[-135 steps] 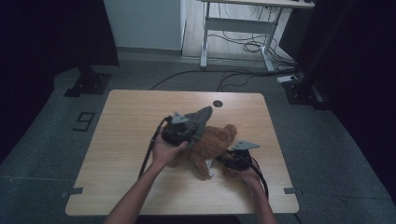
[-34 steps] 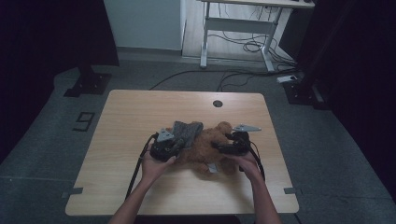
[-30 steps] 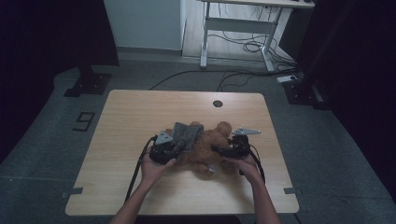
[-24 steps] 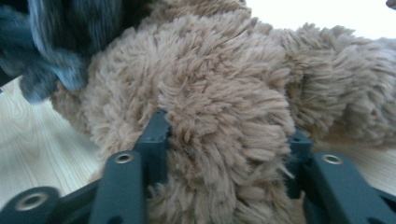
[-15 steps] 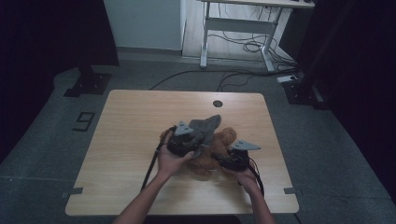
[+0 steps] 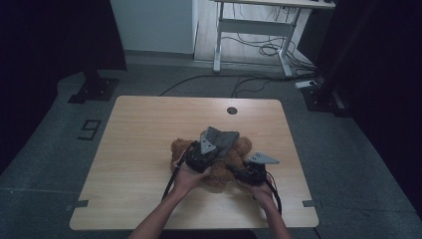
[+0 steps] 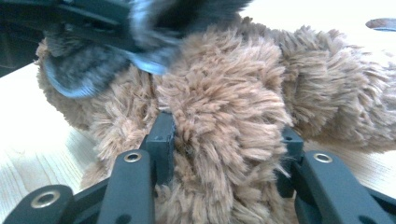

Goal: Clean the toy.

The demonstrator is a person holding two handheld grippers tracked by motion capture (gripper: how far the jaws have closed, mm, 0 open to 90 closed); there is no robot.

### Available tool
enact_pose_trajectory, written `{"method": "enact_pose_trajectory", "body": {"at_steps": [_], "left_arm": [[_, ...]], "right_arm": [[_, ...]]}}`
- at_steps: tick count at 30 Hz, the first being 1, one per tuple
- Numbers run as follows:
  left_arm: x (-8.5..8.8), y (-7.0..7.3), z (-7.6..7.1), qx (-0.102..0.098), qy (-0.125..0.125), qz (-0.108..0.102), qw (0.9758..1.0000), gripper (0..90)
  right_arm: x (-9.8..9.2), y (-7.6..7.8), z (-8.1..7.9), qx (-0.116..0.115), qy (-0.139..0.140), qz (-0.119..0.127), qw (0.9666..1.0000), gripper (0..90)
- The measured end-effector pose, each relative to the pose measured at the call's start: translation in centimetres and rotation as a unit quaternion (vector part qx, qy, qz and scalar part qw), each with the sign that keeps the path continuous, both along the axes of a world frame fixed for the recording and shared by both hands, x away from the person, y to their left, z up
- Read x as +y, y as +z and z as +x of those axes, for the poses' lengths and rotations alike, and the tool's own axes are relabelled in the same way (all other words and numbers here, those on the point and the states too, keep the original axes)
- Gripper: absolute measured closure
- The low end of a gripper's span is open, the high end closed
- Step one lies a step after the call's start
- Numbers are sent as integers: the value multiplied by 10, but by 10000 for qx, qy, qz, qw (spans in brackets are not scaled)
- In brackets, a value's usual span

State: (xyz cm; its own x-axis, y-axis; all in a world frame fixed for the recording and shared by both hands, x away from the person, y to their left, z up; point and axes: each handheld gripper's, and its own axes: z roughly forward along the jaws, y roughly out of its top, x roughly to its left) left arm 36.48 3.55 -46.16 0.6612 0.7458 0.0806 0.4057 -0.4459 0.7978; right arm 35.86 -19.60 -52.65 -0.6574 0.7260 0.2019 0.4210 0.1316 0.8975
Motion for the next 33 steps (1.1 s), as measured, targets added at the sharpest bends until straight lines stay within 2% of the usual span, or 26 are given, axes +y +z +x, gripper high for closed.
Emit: {"method": "enact_pose_trajectory", "body": {"at_steps": [5, 8, 11, 13, 15, 17, 19, 21, 23, 24, 26, 29, 31, 33], "left_arm": [[40, 4, -4, -6, 268, -108, 9996, 788], [64, 7, -5, -91, 523, -120, 9985, 788], [89, 5, -1, 157, 676, -243, 9973, 788], [101, -1, 1, 250, 821, -191, 9961, 788], [111, -8, 2, 370, 965, -226, 9944, 789], [118, -20, 4, 531, 1085, -130, 9926, 791], [124, -38, 8, 842, 1123, -138, 9900, 792], [130, -54, 11, 1132, 1063, -513, 9865, 794], [134, -57, 11, 1187, 1051, -635, 9853, 794], [135, -54, 11, 1175, 1045, -662, 9853, 793], [138, -41, 10, 1043, 1027, -686, 9868, 793], [140, -15, 6, 810, 946, -932, 9878, 792], [135, 0, 3, 662, 847, -1096, 9881, 792], [125, 12, 1, 557, 697, -1140, 9895, 791]], "right_arm": [[-1, 0, 0, 41, -5, 78, 10000, 548], [-2, -1, 1, 75, 8, 130, 9999, 548], [-2, -1, 2, 76, 8, 165, 9998, 547], [-2, -2, 2, 75, 0, 183, 9998, 546], [-2, -2, 2, 87, -7, 198, 9998, 546], [-2, -2, 2, 104, -10, 207, 9997, 546], [-3, -2, 2, 128, -23, 211, 9997, 547], [-3, -2, 3, 131, -29, 228, 9997, 547], [-3, -2, 3, 149, -30, 252, 9996, 548], [-3, -3, 3, 146, -29, 255, 9996, 548], [-4, -3, 3, 153, -37, 259, 9995, 548], [-4, -2, 3, 150, -28, 244, 9996, 548], [-4, -2, 3, 142, -33, 246, 9996, 547], [-4, -2, 3, 137, -29, 241, 9996, 546]]}}
